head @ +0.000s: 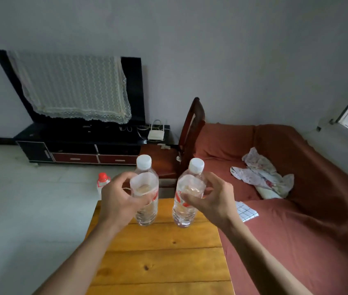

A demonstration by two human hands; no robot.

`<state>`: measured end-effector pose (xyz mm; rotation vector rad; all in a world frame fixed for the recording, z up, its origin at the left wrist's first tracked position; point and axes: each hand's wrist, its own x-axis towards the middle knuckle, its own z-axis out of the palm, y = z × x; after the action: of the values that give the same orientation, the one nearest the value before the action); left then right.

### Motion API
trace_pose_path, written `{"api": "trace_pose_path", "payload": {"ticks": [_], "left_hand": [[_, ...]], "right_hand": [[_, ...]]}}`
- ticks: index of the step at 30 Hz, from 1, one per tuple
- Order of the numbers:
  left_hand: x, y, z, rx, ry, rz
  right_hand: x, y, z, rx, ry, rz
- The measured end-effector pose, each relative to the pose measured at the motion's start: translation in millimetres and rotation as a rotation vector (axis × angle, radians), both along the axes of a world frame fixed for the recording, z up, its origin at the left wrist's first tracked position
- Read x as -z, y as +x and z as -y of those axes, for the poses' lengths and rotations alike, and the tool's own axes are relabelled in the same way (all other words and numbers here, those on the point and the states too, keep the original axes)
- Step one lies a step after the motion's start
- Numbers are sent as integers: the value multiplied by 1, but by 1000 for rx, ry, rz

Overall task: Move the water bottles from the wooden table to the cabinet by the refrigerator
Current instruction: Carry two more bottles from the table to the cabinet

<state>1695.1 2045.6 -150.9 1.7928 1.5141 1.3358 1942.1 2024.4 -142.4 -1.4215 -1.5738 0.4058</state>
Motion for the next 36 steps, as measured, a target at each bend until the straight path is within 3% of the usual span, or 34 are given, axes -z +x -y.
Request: {"api": "trace_pose_path", "payload": {"ticks": [14, 36], "left_hand": [[-27, -44, 110, -164, -82, 93], [-56, -287, 335, -625, -49, 85]], "right_hand": [[-32, -44, 52, -206, -47, 14], [-52, -336, 165, -751, -84, 107]]}}
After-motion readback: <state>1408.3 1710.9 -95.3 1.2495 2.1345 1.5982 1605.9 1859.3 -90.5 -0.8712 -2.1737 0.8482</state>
